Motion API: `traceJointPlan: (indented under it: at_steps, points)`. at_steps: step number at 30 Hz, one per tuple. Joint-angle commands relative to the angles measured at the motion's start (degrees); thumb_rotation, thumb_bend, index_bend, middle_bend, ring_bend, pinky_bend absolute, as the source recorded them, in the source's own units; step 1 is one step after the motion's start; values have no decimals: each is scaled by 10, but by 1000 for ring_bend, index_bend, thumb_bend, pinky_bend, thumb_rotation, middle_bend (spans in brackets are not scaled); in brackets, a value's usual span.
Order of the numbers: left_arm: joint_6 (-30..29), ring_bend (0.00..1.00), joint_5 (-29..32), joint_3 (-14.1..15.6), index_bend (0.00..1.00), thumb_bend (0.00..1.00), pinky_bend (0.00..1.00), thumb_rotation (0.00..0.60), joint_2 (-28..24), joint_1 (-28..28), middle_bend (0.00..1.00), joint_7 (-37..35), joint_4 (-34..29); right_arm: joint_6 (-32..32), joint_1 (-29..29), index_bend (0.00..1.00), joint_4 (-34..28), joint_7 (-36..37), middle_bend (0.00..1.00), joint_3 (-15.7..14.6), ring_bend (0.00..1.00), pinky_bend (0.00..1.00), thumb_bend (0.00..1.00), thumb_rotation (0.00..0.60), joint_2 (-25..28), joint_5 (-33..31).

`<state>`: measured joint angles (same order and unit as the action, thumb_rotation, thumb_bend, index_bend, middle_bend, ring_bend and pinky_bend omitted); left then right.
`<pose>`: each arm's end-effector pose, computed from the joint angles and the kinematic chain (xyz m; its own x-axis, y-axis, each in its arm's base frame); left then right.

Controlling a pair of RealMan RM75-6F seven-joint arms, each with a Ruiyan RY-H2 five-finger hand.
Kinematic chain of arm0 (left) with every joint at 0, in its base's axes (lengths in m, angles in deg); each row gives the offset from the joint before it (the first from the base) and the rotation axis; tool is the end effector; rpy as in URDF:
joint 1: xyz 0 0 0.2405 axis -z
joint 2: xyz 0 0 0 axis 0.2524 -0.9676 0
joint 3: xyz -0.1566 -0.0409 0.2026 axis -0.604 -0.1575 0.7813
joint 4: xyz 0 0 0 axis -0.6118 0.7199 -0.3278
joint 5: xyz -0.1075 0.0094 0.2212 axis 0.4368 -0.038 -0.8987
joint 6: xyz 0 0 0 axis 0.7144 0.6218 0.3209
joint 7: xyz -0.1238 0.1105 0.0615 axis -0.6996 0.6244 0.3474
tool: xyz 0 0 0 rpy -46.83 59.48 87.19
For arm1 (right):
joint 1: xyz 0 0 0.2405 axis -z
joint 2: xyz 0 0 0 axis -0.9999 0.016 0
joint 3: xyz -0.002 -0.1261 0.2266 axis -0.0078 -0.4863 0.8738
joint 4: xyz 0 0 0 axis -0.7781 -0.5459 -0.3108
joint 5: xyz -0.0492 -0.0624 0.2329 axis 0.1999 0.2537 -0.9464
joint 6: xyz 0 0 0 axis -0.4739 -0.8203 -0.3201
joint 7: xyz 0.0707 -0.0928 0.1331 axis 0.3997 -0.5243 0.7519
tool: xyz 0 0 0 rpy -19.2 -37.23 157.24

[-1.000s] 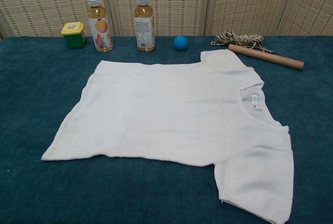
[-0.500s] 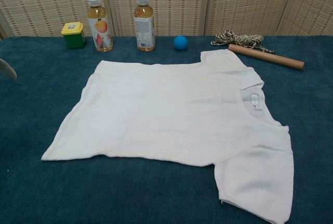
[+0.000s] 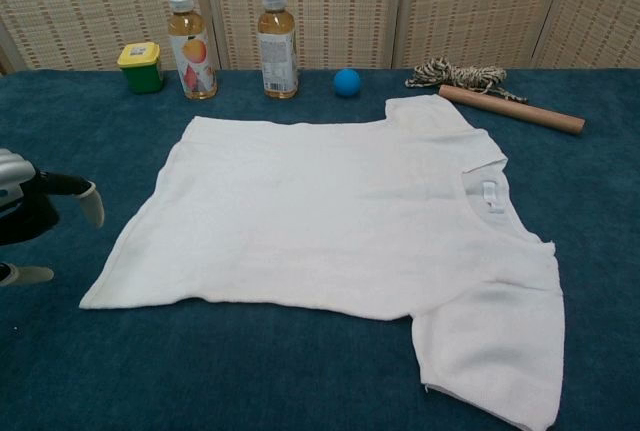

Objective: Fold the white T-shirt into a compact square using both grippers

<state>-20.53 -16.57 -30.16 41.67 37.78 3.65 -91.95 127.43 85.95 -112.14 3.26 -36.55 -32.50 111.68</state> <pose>-0.2614 0.2812 -0.0115 0.5480 0.1439 0.8240 0.7425 -0.5373 -0.3999 -0.3219 -0.2084 0.1431 0.4438 0.0314 0.8956 -0.8956 -0.0185 0.4444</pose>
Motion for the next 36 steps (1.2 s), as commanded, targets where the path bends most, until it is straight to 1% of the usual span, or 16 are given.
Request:
traceJointPlan:
  at_steps: [1,15,25,36]
  points:
    - [11,832,6,8,418,217,1000,600,8,4,925,7,3,-2,0,9,2,2,116,-1,76,148,271,600,-2,-1]
    - [15,833,31,10,438,217,1000,600,58,10,925,18,34,-6,-1,9,7,5,116,-1,76,148,271,600,-6,-3]
    - [32,832,45,20,439,217,1000,600,68,14,925,26,39,-5,3,9,8,6,116,-2,76,148,271,600,-5,-6]
    - [44,832,63,15,451,217,1000,600,85,22,925,25,56,-4,6,9,8,6,116,-2,76,148,272,600,-5,-9]
